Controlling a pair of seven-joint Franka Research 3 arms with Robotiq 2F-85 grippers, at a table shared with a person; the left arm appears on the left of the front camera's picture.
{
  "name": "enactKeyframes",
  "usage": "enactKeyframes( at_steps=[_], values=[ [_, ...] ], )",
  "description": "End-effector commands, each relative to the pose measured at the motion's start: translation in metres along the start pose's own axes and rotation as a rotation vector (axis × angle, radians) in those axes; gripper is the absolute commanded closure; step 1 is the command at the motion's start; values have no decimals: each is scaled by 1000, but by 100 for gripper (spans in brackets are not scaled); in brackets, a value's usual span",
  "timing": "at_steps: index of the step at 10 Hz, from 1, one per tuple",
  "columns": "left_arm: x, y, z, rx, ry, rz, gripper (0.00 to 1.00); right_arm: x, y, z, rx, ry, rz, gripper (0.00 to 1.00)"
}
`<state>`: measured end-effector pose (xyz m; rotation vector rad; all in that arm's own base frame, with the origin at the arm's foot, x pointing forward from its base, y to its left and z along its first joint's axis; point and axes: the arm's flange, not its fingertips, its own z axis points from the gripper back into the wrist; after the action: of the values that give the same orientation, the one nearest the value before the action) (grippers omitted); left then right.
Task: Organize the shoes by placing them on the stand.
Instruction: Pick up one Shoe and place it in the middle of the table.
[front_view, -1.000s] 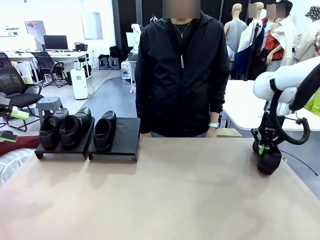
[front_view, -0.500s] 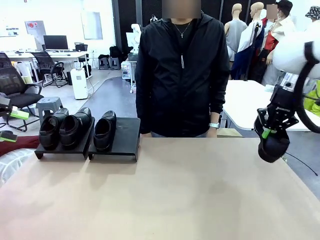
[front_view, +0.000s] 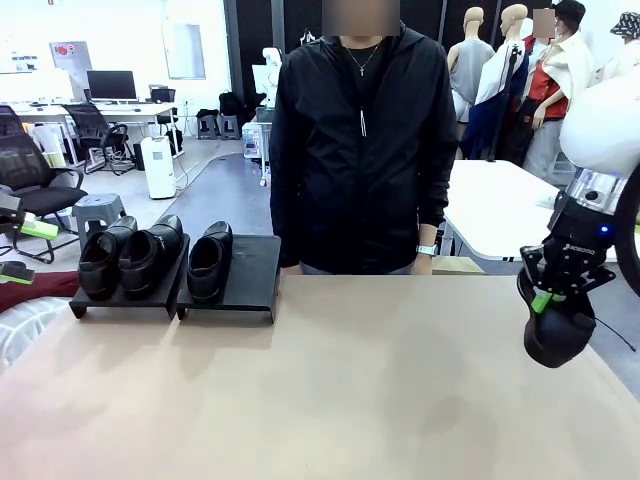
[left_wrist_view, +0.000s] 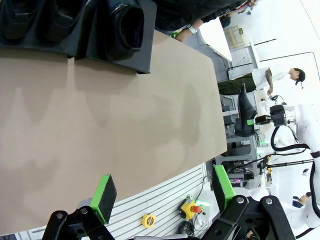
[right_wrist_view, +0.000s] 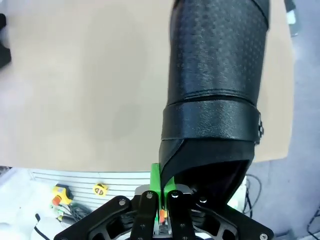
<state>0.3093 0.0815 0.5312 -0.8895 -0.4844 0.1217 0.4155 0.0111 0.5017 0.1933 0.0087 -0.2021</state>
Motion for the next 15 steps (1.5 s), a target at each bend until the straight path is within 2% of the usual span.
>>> enactKeyframes(
  at_steps=[1, 2, 4, 6, 8, 9, 11, 12, 15],
  values=[
    [0, -2, 1, -12, 0, 12, 0, -5, -1, -2, -1, 3, -1, 100],
    [0, -2, 1, -12, 0, 12, 0, -15, 53, -23, -14, -5, 214, 100],
    [0, -2, 1, -12, 0, 12, 0, -58, 155, -52, -12, -48, 384, 100],
    [0, -2, 1, -12, 0, 12, 0, -84, 225, -77, 24, -62, 440, 100],
    [0, -2, 1, -12, 0, 12, 0, -81, 287, -119, 57, -26, 485, 100],
    [0, -2, 1, -12, 0, 12, 0, -82, 314, -143, 52, -18, 459, 100],
    [0, -2, 1, -12, 0, 12, 0, -91, 343, -182, 42, 2, 357, 100],
    [0, -2, 1, -12, 0, 12, 0, -96, 348, -193, 49, 35, 352, 100],
    [0, -2, 1, -12, 0, 12, 0, -94, 349, -199, 30, 57, 344, 100]
  ],
)
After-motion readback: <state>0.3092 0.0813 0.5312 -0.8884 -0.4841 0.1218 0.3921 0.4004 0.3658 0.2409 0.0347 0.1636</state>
